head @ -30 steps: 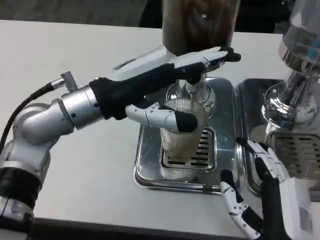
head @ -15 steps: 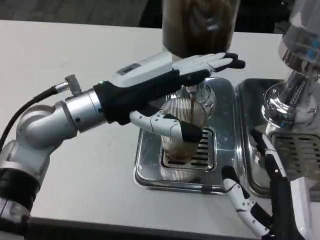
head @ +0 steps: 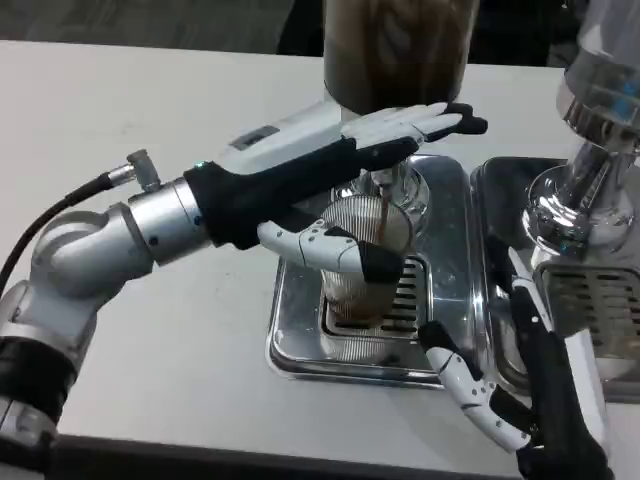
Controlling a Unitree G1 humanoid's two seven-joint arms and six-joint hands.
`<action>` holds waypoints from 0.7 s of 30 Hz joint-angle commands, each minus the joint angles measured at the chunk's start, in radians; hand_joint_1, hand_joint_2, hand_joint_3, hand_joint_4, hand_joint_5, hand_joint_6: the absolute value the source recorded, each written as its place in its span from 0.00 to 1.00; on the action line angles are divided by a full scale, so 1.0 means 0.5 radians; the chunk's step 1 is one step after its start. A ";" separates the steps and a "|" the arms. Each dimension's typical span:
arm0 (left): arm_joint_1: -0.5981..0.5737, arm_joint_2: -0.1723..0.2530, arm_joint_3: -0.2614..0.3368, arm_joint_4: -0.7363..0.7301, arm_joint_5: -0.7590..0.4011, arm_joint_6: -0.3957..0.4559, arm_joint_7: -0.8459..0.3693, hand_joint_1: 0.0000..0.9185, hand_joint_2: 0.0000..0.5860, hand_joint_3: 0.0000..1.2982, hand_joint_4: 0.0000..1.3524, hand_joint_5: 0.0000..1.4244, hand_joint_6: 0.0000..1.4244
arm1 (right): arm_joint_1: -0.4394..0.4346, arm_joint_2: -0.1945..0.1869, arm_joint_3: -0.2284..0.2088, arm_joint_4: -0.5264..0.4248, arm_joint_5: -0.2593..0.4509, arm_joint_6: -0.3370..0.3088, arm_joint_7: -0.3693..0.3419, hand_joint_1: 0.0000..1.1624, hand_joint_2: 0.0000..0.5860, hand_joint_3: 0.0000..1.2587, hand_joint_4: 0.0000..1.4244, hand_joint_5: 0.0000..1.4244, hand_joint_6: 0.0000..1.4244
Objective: Grasp the cup under the faucet to collect the drink, then remove the cup.
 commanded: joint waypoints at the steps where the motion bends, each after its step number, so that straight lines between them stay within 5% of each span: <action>1: 0.056 0.049 -0.048 0.004 0.084 0.016 -0.037 0.00 0.07 0.05 0.00 0.00 0.00 | -0.078 0.002 -0.043 0.050 0.030 -0.028 0.059 0.44 0.43 0.07 0.05 0.06 0.11; 21: 0.099 0.094 -0.030 -0.058 0.010 0.022 -0.028 0.00 0.08 0.05 0.00 0.00 0.00 | -0.394 0.026 -0.134 0.339 0.152 -0.021 0.274 0.45 0.44 0.06 0.04 0.04 0.09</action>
